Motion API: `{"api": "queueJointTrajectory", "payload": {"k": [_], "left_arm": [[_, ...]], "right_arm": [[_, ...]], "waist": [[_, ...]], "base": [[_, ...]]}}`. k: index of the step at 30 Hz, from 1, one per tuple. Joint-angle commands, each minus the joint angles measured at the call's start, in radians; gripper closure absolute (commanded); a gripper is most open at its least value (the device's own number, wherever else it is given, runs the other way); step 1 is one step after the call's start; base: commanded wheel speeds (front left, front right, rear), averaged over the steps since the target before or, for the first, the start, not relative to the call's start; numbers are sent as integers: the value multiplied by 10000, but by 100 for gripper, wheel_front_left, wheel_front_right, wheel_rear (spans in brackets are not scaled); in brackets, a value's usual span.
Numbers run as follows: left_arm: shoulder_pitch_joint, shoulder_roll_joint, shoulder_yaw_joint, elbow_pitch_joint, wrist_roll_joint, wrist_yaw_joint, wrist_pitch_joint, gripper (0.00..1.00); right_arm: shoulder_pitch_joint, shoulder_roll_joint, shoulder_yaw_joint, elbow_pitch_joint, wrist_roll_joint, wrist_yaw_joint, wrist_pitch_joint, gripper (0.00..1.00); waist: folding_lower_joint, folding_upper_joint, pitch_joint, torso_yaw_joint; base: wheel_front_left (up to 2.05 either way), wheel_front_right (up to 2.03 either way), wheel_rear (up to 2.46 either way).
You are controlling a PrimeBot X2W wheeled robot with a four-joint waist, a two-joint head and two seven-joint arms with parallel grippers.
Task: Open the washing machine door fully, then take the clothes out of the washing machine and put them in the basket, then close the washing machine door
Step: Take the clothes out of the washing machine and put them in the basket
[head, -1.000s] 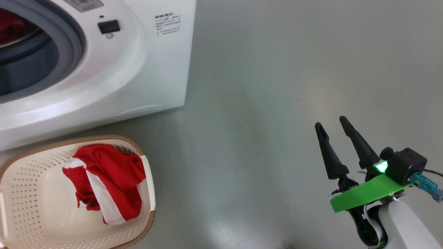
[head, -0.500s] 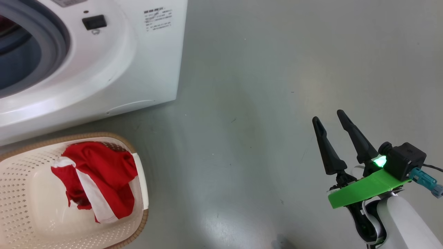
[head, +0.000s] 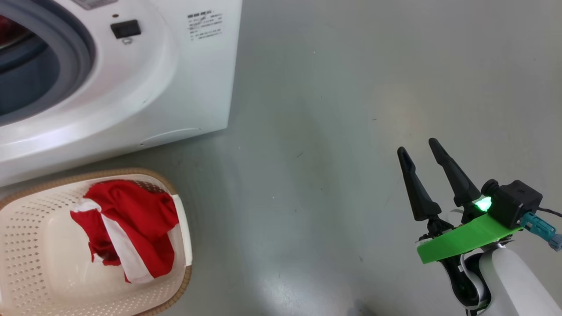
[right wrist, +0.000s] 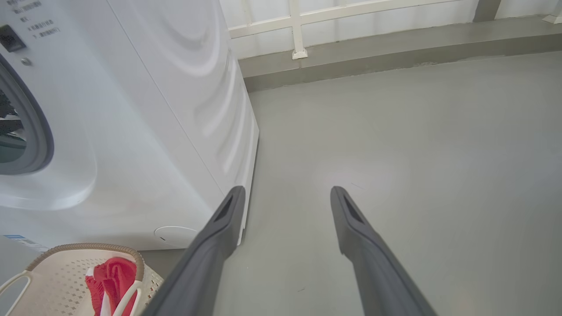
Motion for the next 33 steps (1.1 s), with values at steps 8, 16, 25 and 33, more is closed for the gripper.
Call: {"api": "queueJointTrajectory", "payload": {"k": [8,16,25,33], "left_arm": [[715,-20,657,-190,-862,-293,-1511,100],[1557,-444,1124,-993,-1519,-585,-1882,100],[3378,-1039,2140,-4295,-2071,-680,-1891,100],[4867,-1726,3068,-6884,-2024,-911,-1893,100]], "right_arm": [[53,-261,127,-173,-8,63,-65,0],[263,-366,49,-137,-41,63,-65,0],[556,-444,-89,-97,-70,63,-65,0],[825,-489,-207,-54,-82,63,-65,0]], "waist": [[0,-1,-617,336],[0,-1,-1186,619],[0,-1,-1780,972],[0,-1,-2325,1147]], "base": [[0,0,0],[0,0,0],[0,0,0],[0,0,0]]}}
